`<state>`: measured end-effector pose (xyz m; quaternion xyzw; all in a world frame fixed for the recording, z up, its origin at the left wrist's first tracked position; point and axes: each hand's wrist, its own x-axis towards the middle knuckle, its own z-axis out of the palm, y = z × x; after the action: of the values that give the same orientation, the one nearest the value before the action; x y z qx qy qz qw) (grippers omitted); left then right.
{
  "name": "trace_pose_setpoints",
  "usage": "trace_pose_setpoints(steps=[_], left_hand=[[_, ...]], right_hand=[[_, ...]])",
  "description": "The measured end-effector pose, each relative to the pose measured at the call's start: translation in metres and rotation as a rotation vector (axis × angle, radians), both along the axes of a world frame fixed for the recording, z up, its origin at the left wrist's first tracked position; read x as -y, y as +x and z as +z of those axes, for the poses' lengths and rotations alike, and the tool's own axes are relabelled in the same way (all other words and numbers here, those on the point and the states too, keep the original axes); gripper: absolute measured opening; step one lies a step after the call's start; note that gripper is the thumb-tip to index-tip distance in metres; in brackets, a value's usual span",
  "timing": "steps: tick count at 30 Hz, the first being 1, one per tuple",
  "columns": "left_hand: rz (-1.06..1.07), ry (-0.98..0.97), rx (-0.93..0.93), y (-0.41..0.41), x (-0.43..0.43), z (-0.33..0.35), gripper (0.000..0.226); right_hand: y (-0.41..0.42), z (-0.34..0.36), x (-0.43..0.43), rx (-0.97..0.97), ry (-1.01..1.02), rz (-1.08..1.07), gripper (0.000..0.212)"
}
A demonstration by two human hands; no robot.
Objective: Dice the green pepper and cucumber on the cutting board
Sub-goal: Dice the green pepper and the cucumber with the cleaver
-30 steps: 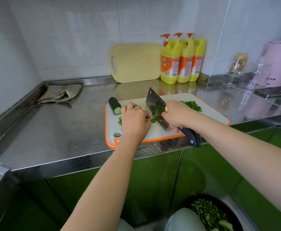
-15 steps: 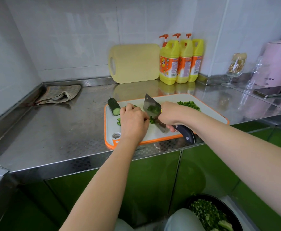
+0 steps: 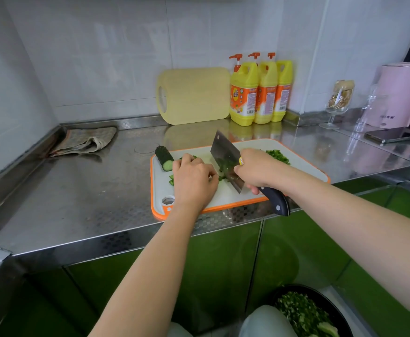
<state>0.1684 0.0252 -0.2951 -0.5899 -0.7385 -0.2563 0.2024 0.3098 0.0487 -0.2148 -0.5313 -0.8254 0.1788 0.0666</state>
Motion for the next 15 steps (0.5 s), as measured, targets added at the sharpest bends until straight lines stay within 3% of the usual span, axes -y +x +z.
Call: trace_pose_setpoints(steps=[5,15], left_hand=[[0.005,0.000,-0.005,-0.001,0.001,0.000,0.019],[0.000,-0.005,0.004,-0.001,0.001,0.001,0.015]], right_hand=[[-0.003,-0.001,0.007,0.142,-0.026,0.065,0.018],[-0.006,0.002,0.015,0.116,-0.062,0.071,0.022]])
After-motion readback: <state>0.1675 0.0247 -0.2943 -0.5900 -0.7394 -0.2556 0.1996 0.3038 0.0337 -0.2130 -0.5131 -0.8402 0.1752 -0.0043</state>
